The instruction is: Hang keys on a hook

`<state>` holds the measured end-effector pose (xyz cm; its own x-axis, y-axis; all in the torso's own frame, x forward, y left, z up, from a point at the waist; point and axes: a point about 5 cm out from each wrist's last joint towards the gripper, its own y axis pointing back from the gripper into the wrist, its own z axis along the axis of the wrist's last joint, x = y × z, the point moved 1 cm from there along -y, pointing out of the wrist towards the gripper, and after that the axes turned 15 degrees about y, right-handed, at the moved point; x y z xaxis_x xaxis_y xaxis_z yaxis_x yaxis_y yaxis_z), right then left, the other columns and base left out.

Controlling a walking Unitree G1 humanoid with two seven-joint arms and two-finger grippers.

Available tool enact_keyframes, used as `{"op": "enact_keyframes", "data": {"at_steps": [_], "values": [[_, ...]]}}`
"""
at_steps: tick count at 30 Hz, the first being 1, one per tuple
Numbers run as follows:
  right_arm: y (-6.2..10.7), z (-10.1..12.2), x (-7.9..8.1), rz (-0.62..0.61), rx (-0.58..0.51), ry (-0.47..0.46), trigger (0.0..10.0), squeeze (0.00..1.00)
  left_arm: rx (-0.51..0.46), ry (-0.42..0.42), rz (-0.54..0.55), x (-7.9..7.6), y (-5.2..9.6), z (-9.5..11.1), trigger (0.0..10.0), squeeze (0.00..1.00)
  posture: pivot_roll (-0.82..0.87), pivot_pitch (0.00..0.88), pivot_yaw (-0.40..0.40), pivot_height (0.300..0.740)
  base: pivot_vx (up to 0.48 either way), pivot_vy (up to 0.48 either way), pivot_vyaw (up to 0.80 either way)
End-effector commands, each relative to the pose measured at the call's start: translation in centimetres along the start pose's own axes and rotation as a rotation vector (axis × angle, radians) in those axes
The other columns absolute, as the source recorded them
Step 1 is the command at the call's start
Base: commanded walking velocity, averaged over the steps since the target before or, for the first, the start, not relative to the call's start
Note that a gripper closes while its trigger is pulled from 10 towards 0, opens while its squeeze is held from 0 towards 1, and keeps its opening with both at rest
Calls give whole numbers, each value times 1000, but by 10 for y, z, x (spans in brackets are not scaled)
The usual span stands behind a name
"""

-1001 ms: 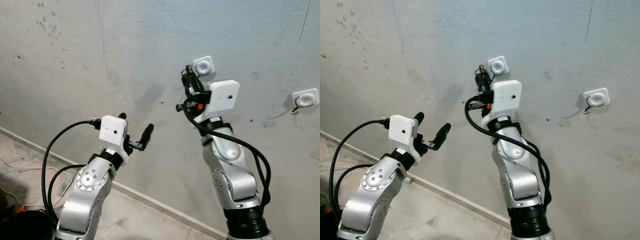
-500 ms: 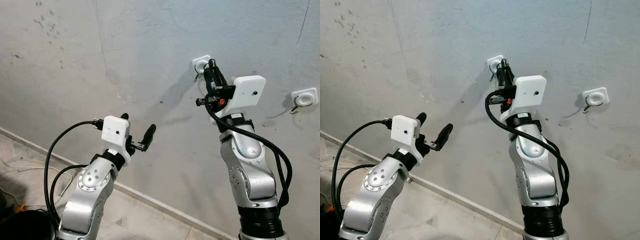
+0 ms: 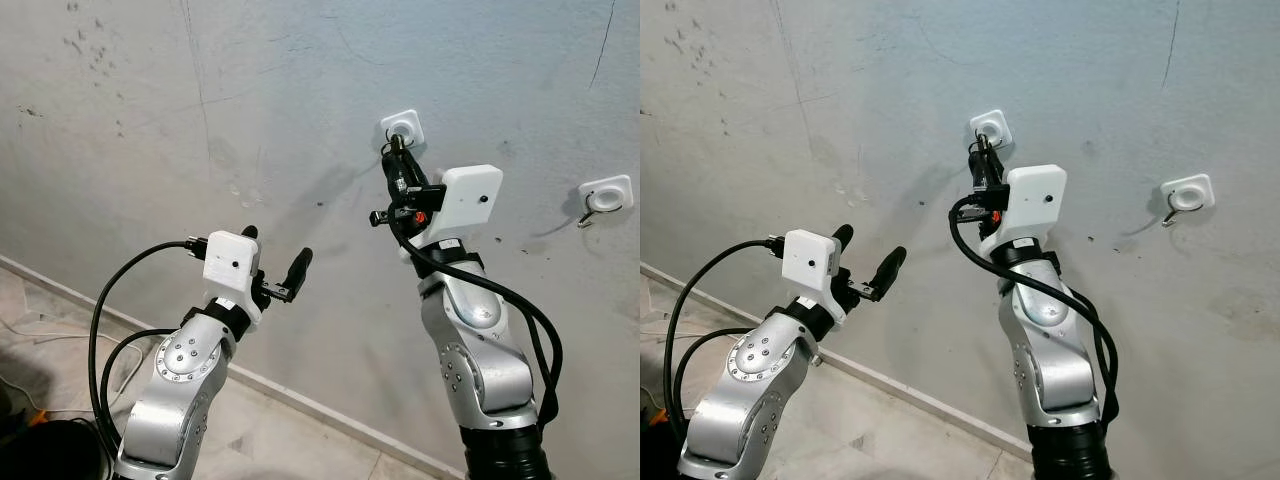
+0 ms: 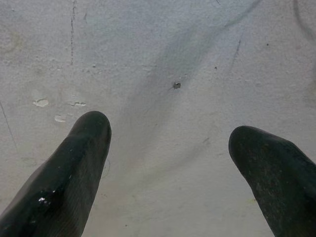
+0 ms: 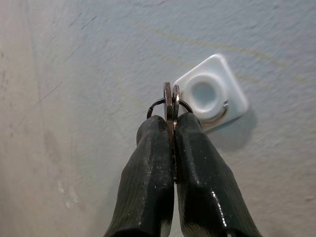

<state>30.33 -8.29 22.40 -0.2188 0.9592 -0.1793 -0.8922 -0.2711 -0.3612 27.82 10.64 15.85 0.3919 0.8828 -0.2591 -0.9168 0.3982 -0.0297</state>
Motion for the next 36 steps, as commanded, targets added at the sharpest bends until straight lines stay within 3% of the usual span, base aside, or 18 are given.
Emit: {"op": "enact_keyframes", "data": {"at_steps": [1,22,36], "values": [[2,-1,3,11,-3,-2,10000,0,6,-4,-16,-3,-1,-1,10000,0,157,15,-72,740,0,0,0],[-19,-3,-7,-69,-26,17,10000,0,9,-3,-29,-5,-4,-1,10000,0,160,15,-59,740,0,0,0],[-4,-24,-18,-94,33,48,10000,0,10,-2,-31,-5,-4,-2,10000,0,158,15,-56,740,0,0,0]]}}
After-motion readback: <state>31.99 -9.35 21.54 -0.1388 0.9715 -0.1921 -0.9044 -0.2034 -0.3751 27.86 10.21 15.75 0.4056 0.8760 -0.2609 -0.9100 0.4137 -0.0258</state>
